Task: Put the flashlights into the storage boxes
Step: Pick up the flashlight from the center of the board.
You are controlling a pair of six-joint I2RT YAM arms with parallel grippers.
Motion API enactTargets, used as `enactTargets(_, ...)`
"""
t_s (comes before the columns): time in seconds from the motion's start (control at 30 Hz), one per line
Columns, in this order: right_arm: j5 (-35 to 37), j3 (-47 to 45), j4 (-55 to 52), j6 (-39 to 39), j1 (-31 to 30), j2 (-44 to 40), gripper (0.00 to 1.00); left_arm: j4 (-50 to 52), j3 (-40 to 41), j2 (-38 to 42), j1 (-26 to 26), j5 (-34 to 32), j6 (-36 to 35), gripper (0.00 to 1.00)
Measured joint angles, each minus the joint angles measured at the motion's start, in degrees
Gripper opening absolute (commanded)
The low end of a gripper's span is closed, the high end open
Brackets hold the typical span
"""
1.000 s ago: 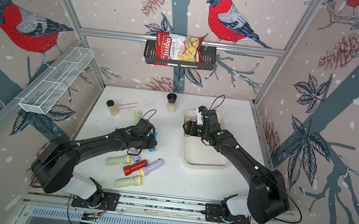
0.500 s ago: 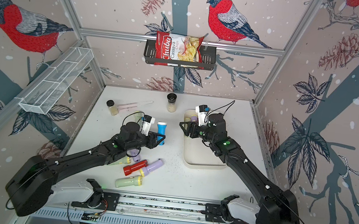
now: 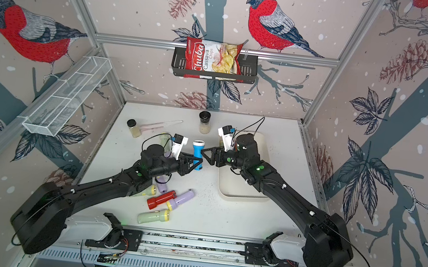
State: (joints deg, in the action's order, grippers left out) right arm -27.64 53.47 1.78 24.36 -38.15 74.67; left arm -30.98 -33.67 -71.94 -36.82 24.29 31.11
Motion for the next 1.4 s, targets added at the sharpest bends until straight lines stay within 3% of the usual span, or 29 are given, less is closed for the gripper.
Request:
enactTargets(0.17, -0.4, 0.9, 0.4, 0.0, -1.7, 1.2, 0.61, 0.0, 0.0, 0.2, -0.4, 0.0, 0.0, 0.24)
enactTargets(0.43, -0.8, 1.0, 1.2, 1.1, -3.4, 2.6, 0.47, 0.0, 0.0, 0.0, -0.6, -0.1, 0.0, 0.24)
enactTargets(0.83, 0.9, 2.8, 0.2, 1.0, -3.8, 4.5, 0.39, 0.1, -0.5, -0.2, -1.2, -0.2, 0.0, 0.28)
enactTargets(1.07, 2.2, 2.8, -0.3, 1.1, -3.7, 4.5, 0.35, 0.9, -0.6, 0.1, -1.3, -1.0, -0.1, 0.47)
enactTargets(1.4, 4.6, 1.2, -0.6, 2.8, -0.1, 4.7, 0.32, 3.0, -2.1, -1.0, -1.4, -2.9, -1.3, 0.64)
